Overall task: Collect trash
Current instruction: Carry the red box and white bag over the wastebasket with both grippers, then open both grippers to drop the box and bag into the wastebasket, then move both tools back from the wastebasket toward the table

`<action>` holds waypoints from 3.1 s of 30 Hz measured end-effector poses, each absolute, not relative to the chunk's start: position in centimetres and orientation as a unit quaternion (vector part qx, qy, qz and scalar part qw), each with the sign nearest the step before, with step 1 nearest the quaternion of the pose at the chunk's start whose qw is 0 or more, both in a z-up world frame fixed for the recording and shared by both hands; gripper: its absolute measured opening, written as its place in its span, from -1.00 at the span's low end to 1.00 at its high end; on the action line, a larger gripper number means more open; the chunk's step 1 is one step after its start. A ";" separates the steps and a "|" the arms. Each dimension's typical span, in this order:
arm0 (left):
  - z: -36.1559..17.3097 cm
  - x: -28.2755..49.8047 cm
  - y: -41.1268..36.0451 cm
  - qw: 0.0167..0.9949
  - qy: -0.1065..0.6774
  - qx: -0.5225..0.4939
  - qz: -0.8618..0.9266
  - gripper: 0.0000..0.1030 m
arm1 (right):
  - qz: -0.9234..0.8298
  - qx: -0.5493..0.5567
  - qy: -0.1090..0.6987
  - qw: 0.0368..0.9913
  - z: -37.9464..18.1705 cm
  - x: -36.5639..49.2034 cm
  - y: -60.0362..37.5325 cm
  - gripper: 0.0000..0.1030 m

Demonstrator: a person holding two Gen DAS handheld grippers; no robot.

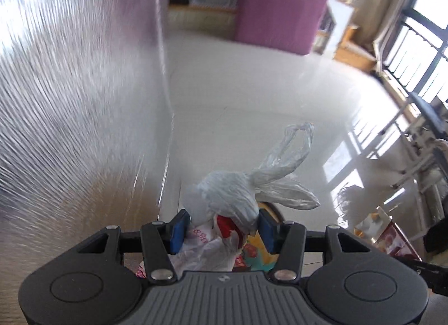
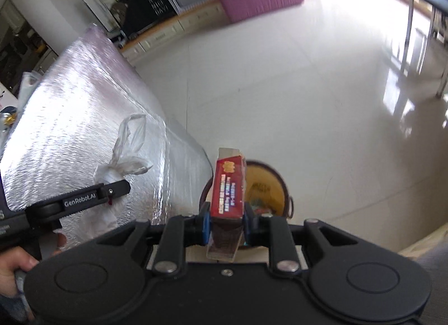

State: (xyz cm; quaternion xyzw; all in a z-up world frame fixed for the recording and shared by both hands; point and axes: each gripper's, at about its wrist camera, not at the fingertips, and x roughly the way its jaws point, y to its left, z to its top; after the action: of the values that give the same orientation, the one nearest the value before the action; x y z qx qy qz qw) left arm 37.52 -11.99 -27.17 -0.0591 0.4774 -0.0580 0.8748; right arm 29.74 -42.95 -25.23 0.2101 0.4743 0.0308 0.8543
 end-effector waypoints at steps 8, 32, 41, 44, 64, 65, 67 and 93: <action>-35.4 41.9 -11.9 0.838 0.537 -0.095 -0.029 0.03 | 0.024 0.202 0.544 0.814 -33.4 36.2 -42.0 -0.55; -49.5 47.0 -13.4 0.768 0.608 -0.197 0.038 0.04 | 0.030 0.099 0.638 0.763 -49.0 48.1 -39.3 -0.27; -51.5 47.4 -14.3 0.760 0.610 -0.222 0.034 0.22 | 0.021 0.128 0.645 0.753 -49.5 46.7 -40.2 -0.26; -52.4 47.2 -14.4 0.745 0.629 -0.216 0.049 0.79 | 0.017 0.132 0.644 0.753 -49.4 46.3 -40.7 -0.26; -49.8 46.4 -14.5 0.749 0.645 -0.149 0.017 0.79 | 0.019 0.126 0.644 0.755 -46.9 45.3 -40.4 -0.26; -49.6 46.4 -14.4 0.750 0.645 -0.145 0.016 0.79 | 0.019 0.126 0.643 0.756 -46.7 45.3 -40.5 -0.26; -48.9 46.1 -14.0 0.752 0.644 -0.136 0.014 0.79 | 0.020 0.125 0.641 0.757 -46.2 45.1 -40.6 -0.26; -37.3 41.2 -12.7 0.790 0.612 -0.037 -0.035 1.00 | -0.016 0.138 0.588 0.797 -35.5 38.6 -42.2 0.99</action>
State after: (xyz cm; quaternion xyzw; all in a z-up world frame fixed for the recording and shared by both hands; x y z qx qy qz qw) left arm 41.21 -12.68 -37.32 -0.0366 0.6116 -0.0348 0.7895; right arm 38.63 -42.16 -35.50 0.1384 0.5881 -0.0158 0.7967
